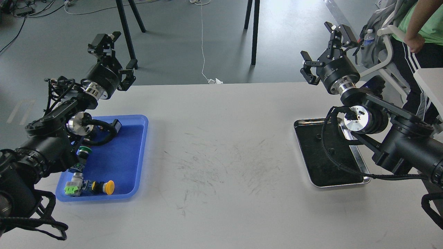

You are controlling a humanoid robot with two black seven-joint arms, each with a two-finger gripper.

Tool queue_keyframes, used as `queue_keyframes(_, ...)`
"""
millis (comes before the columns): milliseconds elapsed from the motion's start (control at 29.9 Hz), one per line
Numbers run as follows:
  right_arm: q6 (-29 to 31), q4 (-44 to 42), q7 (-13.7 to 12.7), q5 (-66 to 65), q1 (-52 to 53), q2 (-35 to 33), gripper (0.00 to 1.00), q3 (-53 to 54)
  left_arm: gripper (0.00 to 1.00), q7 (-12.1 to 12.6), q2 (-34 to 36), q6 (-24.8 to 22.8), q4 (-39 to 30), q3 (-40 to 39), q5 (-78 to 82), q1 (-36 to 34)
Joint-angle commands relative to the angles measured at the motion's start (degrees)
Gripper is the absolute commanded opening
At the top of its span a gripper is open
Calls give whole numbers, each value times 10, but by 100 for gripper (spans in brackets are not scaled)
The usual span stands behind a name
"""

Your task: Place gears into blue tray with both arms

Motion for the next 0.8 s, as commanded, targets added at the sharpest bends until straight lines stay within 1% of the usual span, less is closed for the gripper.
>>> queue_keyframes(0,0,-1,0,3,-3,-1,99,9,99,0,1,0,0,0,0,-1)
queue_keyframes(234,1,-1,0,6,-10,-4,99,26,99,0,3,0,0,0,0,-3)
queue_keyframes(769,5,-1,0,18,-16,-5,99,26,99,0,6,0,0,0,0,-3)
